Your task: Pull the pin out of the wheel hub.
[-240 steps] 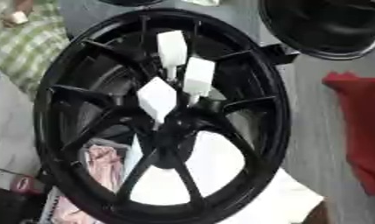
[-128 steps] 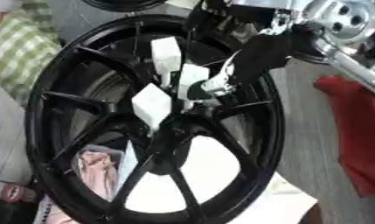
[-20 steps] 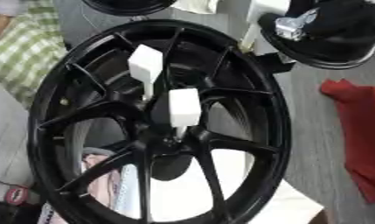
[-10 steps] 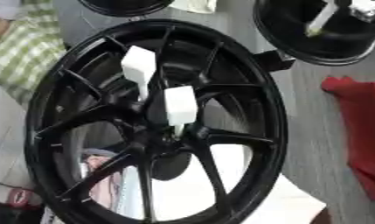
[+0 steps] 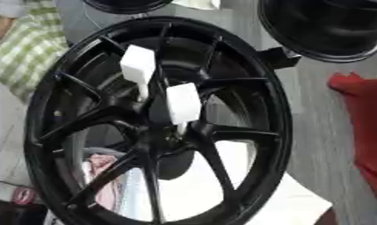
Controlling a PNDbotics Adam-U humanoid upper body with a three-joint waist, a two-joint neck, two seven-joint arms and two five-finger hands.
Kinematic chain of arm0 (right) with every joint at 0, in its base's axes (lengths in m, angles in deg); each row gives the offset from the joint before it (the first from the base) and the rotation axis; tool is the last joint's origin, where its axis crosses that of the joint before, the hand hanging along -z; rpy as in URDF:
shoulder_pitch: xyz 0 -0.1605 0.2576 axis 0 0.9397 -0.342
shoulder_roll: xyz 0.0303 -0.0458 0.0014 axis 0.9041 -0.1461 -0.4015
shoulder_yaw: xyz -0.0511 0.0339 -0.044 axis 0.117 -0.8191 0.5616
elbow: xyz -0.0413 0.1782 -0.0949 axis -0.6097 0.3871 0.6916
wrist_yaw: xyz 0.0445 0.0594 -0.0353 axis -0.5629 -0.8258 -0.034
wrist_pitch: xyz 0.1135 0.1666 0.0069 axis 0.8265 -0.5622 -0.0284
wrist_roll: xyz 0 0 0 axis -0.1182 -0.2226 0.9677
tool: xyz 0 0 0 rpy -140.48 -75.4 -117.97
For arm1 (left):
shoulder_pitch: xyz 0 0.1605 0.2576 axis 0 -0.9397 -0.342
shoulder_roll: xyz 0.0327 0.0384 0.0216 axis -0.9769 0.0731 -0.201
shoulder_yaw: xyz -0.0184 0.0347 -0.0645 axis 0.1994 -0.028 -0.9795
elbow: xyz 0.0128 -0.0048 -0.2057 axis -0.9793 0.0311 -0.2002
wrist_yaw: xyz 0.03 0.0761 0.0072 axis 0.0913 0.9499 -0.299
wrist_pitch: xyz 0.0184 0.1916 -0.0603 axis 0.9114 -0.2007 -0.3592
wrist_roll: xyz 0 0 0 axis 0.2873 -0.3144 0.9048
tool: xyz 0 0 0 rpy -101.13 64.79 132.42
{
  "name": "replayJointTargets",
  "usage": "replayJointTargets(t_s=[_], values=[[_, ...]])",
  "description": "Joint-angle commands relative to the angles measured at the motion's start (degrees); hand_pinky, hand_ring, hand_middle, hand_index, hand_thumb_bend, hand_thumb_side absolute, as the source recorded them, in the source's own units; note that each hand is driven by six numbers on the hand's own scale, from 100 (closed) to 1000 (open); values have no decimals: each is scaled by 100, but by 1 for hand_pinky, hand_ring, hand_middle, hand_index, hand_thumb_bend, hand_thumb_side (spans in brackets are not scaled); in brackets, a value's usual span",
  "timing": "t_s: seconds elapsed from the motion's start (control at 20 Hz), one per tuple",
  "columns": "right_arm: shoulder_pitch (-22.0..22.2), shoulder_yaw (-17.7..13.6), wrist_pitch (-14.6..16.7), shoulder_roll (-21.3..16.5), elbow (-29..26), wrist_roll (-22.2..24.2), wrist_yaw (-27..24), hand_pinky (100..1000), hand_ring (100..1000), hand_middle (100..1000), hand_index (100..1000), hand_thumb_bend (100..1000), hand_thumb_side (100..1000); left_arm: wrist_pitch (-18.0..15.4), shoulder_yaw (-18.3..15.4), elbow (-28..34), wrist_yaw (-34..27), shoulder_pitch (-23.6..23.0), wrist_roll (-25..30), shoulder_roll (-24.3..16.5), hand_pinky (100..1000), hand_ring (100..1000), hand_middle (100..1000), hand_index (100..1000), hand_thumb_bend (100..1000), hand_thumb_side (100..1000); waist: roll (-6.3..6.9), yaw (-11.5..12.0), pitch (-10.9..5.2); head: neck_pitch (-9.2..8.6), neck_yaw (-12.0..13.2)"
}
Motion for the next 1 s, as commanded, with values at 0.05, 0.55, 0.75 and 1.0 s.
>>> replayJointTargets(t_s=[0.05, 0.55, 0.75, 1.0], values=[[125, -525, -78, -156, 69, -280, 294, 888, 871, 857, 849, 402, 124, -5, -26, 114, 9, 70, 19, -111, 707, 570, 541, 755, 100, 820, 9, 13, -82, -36, -43], [66, -873, -63, 23, -883, -307, 549, 877, 803, 750, 788, 609, 203, -16, 1, 114, -12, 90, 56, -106, 707, 569, 540, 754, 100, 817, 55, 60, -108, -51, -103], [-239, -520, 269, 8, -1424, -120, 321, 871, 768, 701, 746, 569, 203, -17, 26, 114, -19, 107, 75, -101, 707, 569, 540, 754, 100, 816, 61, 97, -117, -46, -153], [-680, 89, 658, 171, -2058, 255, -52, 874, 740, 670, 722, 538, 179, -24, 61, 114, -23, 142, 116, -94, 707, 568, 539, 753, 100, 813, 67, 152, -125, -44, -204]])
